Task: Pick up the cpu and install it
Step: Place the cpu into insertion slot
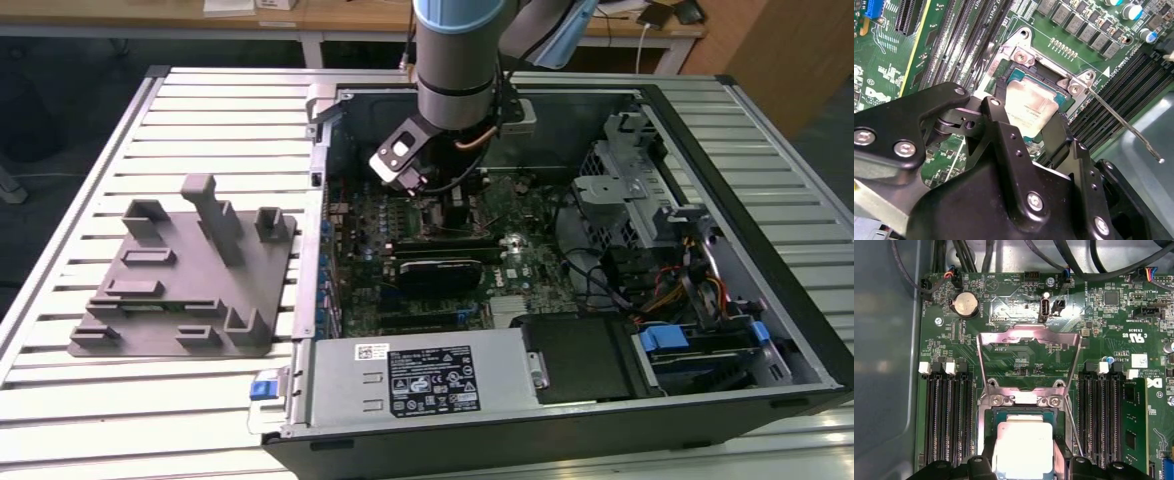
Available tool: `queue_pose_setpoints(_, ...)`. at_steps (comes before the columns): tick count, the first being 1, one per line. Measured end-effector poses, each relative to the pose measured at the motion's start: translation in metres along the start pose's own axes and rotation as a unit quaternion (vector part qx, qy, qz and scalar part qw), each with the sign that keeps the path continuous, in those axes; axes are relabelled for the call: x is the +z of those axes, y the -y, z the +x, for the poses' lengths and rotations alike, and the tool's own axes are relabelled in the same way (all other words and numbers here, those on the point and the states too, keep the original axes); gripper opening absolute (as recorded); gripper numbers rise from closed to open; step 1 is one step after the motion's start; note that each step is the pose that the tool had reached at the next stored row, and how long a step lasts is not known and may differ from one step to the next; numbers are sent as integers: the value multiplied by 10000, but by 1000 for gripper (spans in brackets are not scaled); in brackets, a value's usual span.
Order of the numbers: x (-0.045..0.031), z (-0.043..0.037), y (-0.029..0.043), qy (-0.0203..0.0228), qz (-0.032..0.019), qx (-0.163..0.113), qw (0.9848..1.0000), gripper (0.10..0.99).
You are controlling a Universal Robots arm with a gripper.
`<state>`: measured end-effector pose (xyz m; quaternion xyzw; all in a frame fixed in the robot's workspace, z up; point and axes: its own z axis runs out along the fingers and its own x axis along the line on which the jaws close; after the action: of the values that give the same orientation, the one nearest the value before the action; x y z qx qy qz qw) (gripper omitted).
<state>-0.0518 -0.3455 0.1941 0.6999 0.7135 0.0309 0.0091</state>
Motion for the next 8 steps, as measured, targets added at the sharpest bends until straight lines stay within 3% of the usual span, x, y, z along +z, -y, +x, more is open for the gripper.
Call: queue_pose_setpoints(8,12,0,1,0,2,-22,10000,533)
